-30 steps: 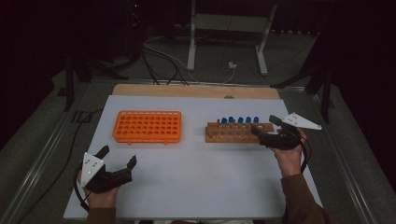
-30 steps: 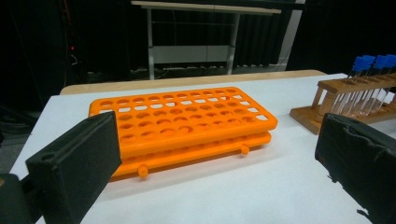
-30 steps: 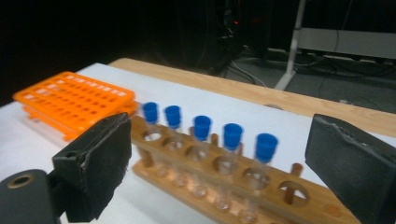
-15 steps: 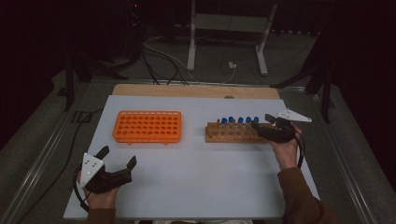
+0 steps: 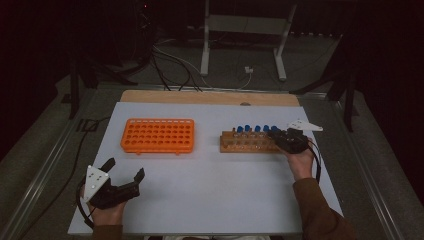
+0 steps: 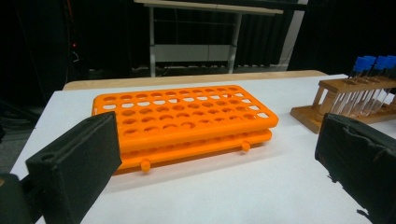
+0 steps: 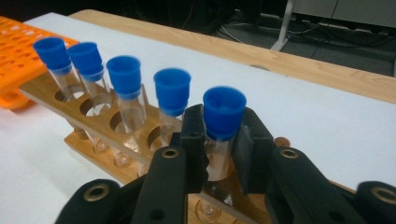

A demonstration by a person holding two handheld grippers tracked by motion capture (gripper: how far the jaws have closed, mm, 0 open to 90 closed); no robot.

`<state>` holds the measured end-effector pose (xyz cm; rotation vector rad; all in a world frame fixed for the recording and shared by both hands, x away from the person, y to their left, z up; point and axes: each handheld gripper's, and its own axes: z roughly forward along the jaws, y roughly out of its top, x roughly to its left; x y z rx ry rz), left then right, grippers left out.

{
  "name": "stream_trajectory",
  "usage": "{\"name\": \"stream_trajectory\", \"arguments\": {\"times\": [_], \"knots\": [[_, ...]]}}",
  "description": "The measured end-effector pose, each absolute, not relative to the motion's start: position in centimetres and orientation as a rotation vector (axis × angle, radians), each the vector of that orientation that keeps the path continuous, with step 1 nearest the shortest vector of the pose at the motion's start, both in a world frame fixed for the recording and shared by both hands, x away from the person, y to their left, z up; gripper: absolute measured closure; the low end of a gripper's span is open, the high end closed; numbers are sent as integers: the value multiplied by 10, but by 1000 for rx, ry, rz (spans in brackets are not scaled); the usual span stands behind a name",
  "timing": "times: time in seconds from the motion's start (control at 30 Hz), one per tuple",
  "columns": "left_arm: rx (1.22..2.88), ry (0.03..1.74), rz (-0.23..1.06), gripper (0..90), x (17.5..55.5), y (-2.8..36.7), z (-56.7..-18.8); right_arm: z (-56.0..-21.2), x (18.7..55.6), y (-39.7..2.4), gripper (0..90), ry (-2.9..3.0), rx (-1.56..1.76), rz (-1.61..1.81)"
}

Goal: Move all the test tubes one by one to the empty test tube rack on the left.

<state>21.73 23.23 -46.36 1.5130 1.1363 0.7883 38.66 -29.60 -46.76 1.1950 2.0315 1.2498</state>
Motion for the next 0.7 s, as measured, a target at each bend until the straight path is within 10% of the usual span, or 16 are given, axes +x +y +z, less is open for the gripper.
{"name": "stream_trajectory", "arguments": {"times": [0.7], "knots": [[1599,1150,640,11,242,236,-458,-462,386,-298,764,2028,1208,1230]]}}
